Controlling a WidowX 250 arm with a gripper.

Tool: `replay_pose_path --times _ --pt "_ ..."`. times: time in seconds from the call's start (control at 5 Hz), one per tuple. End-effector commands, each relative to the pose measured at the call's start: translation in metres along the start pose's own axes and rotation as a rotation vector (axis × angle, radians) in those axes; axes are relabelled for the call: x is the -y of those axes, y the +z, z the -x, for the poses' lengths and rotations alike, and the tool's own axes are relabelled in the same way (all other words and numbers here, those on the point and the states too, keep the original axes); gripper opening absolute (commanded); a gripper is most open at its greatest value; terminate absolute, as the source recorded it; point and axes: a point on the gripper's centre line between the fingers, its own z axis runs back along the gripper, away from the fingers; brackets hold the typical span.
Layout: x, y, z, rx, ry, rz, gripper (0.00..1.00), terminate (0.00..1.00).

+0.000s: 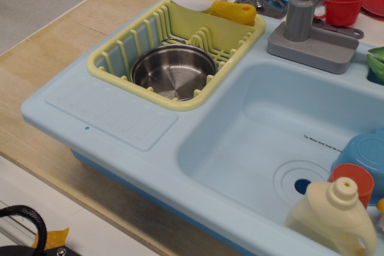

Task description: Put knife in pot or pan

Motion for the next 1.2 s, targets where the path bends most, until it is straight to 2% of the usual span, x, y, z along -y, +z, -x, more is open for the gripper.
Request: replay_pose_path --times 0.0,0.2,0.4,0.8,1.0 --pt "0.000 0.000 0.000 0.000 0.000 0.000 1.00 0.00" --pt "0.001 -0.003 0.002 0.094 -0.242 0.023 1.00 0.00" --pt "0.000 -0.006 0.001 0.110 -0.399 0.065 1.00 0.00" --pt "-0.003 -0.012 -0.008 0.217 -0.596 0.022 1.00 0.00" --pt "-0.004 -0.017 -0.019 0.240 -0.666 0.052 1.00 0.00"
